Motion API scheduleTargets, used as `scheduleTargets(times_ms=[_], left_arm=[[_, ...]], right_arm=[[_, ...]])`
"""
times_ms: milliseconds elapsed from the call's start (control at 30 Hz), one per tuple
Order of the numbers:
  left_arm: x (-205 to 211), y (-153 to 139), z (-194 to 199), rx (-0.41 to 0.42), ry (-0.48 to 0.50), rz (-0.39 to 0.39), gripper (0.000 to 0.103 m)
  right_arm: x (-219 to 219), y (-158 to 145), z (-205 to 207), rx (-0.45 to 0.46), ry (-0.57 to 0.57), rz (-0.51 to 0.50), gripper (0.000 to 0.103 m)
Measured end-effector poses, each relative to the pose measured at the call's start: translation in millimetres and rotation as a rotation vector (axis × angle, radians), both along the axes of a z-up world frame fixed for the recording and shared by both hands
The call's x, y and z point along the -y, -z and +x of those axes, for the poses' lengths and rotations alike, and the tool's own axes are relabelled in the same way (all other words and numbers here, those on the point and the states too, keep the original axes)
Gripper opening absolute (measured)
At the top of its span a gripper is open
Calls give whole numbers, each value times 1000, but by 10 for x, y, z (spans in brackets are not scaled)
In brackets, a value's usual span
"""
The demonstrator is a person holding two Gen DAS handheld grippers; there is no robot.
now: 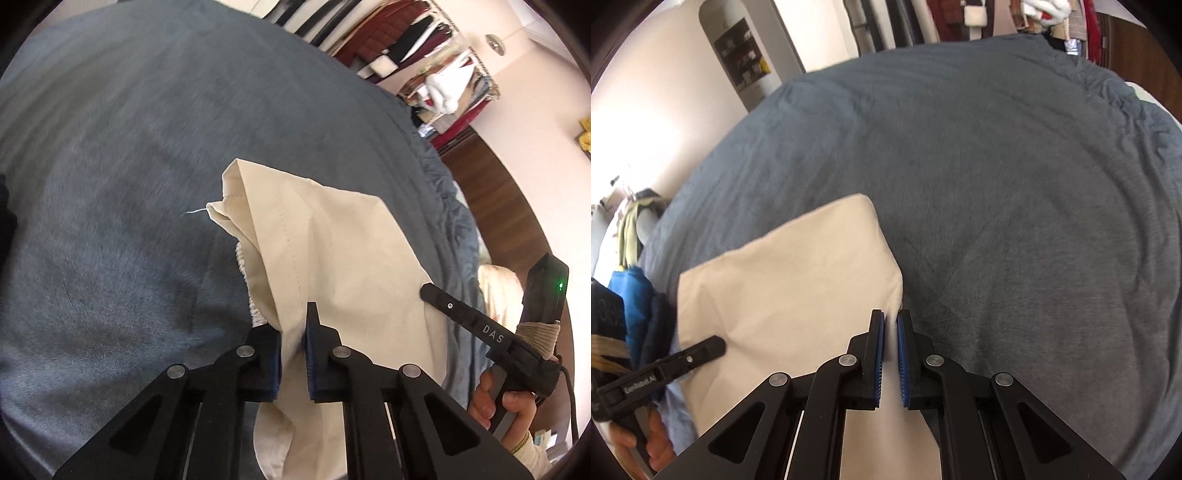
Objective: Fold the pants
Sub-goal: 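Lift the folded pants with both grippers and carry them toward the blue clothes stack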
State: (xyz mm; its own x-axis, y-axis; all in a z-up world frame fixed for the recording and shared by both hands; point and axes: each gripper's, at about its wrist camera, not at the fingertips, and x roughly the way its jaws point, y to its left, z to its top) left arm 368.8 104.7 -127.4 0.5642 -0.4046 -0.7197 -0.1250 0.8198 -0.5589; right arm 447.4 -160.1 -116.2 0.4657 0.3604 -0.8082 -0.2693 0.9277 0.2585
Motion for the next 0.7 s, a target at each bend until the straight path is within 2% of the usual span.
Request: scheduleTargets(times_ms=[267,467,700], left_arm=[[-33,-386,-141,73,14,16,11],[-131,-657,-296,121,4,14,11],[-307,-986,-523,177,-21,49,11]], right_arm=[[65,-467,-242,81,17,22,8],[2,-825,-397,153,1,24,8],[-190,-1203,-559,220,-33,35,8]])
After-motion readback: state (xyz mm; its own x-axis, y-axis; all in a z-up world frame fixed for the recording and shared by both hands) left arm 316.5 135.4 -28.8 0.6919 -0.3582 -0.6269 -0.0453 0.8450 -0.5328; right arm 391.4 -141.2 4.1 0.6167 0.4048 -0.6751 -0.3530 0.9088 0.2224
